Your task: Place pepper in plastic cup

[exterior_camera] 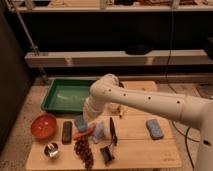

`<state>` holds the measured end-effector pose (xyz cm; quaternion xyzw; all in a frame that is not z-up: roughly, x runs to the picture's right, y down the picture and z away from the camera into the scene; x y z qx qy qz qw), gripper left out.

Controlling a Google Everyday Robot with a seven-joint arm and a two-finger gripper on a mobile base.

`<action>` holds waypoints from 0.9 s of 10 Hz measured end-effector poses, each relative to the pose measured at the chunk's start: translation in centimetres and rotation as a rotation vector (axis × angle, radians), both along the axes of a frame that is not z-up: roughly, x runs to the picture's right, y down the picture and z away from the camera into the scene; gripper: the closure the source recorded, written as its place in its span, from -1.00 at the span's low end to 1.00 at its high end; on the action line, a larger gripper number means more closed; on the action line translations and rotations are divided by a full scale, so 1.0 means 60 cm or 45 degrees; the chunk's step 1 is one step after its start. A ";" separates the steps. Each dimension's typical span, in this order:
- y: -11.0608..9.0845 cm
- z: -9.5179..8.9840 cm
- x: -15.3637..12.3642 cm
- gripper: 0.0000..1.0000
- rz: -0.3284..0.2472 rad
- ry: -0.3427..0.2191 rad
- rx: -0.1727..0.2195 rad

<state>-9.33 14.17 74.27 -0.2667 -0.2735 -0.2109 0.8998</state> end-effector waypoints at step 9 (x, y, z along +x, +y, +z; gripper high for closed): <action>0.004 0.090 0.112 -0.40 0.063 0.086 -0.276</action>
